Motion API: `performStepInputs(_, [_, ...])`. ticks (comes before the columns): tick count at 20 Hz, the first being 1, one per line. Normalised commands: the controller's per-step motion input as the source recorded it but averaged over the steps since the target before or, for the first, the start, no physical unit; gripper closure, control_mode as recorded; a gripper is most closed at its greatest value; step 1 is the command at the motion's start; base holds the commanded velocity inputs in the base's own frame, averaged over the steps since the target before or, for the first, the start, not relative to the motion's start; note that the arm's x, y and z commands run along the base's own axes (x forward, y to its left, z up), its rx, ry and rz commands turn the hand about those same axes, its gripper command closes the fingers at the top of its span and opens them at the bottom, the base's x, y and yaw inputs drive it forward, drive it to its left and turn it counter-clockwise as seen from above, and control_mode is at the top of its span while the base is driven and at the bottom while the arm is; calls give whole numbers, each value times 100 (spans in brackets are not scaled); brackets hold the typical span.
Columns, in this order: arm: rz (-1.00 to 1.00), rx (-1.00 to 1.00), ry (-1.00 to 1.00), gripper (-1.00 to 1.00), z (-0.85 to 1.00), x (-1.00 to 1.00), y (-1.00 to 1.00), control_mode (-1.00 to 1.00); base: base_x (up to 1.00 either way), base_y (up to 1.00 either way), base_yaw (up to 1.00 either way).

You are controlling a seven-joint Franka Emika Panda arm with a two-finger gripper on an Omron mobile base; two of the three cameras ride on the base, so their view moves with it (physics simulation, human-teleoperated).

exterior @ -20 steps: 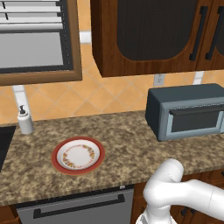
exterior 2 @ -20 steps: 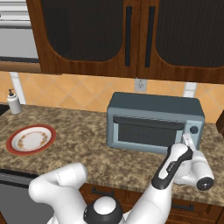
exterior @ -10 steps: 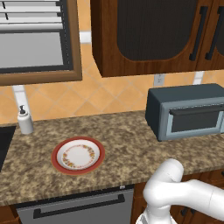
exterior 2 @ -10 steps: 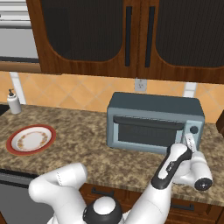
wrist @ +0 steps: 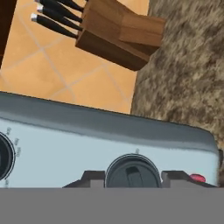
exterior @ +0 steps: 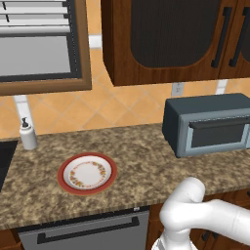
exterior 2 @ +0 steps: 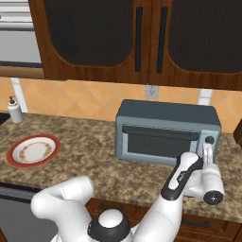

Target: Pick up the kebab skewer and baguette bread, and place them inside the toaster oven. Close the toaster oven door and start by setting the timer.

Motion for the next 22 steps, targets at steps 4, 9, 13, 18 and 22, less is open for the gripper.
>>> performStepInputs(4, [-13,34,13,100,6,0,28,-100,0,0,0])
performStepInputs(9, [-13,40,8,100,0,0,42,-100,0,0,0])
performStepInputs(13, [-15,48,4,100,0,0,52,-100,0,0,0])
performStepInputs(18, [-13,51,4,100,0,0,44,-100,0,0,0])
performStepInputs(22, [-12,53,15,100,9,2,34,-100,0,0,0])
